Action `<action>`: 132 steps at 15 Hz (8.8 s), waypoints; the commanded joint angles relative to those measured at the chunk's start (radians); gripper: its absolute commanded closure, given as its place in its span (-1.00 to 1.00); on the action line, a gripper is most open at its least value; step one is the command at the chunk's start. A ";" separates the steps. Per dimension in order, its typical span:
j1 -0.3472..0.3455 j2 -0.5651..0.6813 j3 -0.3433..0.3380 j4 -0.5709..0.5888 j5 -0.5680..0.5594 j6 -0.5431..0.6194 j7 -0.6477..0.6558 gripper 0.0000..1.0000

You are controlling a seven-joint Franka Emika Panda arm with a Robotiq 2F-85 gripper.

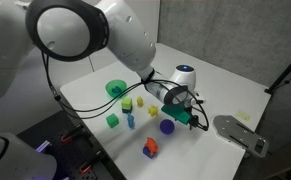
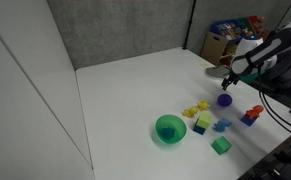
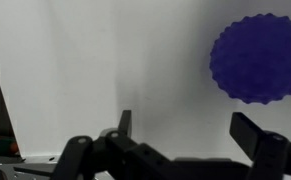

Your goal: Push the ball closer to the blocks

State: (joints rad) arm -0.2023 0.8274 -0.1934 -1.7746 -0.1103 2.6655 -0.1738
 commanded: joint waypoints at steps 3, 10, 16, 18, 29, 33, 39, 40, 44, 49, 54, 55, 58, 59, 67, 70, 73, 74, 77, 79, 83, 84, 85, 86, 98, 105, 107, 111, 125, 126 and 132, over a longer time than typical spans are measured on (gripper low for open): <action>0.014 0.050 -0.037 0.032 -0.037 0.025 0.034 -1.00; 0.018 0.077 -0.044 0.025 -0.051 0.035 0.030 -1.00; 0.015 0.046 -0.029 -0.010 -0.046 0.031 0.010 -1.00; 0.017 0.031 -0.028 -0.027 -0.048 0.033 0.004 -1.00; 0.017 -0.084 0.005 -0.171 -0.068 0.028 -0.035 -1.00; 0.016 -0.137 0.028 -0.236 -0.076 0.021 -0.064 -1.00; -0.001 -0.281 0.100 -0.342 -0.055 0.008 -0.130 -1.00; -0.004 -0.302 0.109 -0.351 -0.050 0.004 -0.135 -1.00; 0.014 -0.322 0.083 -0.338 -0.068 0.034 -0.103 -1.00; 0.028 -0.260 0.042 -0.276 -0.083 0.078 -0.062 -1.00; 0.065 -0.146 -0.020 -0.189 -0.104 0.125 -0.001 -1.00; 0.073 -0.117 -0.031 -0.166 -0.108 0.126 0.012 -1.00; 0.100 -0.032 -0.064 -0.093 -0.121 0.133 0.051 -1.00; 0.107 -0.004 -0.072 -0.066 -0.121 0.130 0.062 -1.00; 0.129 0.068 -0.067 -0.022 -0.113 0.118 0.069 -1.00; 0.135 0.032 -0.066 -0.070 -0.117 0.108 0.058 -1.00; 0.143 -0.015 -0.071 -0.136 -0.126 0.100 0.050 -1.00; 0.141 -0.031 -0.067 -0.156 -0.127 0.092 0.046 -1.00; 0.141 -0.078 -0.061 -0.219 -0.133 0.081 0.037 -1.00; 0.138 -0.098 -0.052 -0.250 -0.138 0.082 0.032 -1.00; 0.146 -0.115 -0.042 -0.285 -0.154 0.103 0.036 -1.00; 0.149 -0.118 -0.038 -0.292 -0.157 0.103 0.036 -1.00; 0.151 -0.123 -0.033 -0.298 -0.159 0.105 0.034 -1.00; 0.152 -0.131 -0.025 -0.307 -0.160 0.103 0.030 -1.00; 0.146 -0.301 0.091 -0.459 -0.145 0.051 -0.058 -1.00; 0.146 -0.461 0.179 -0.487 -0.096 -0.124 -0.069 -1.00; 0.154 -0.510 0.187 -0.488 -0.085 -0.192 -0.059 -1.00; 0.168 -0.630 0.185 -0.504 -0.084 -0.321 -0.025 -1.00; 0.174 -1.202 0.179 -0.672 0.108 -0.552 0.154 -1.00; 0.173 -1.239 0.179 -0.678 0.118 -0.565 0.160 -1.00; 0.162 -1.383 0.184 -0.689 0.106 -0.637 0.200 -1.00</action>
State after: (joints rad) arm -0.0379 -0.4946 -0.0068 -2.4442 -0.0023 2.0612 -0.0008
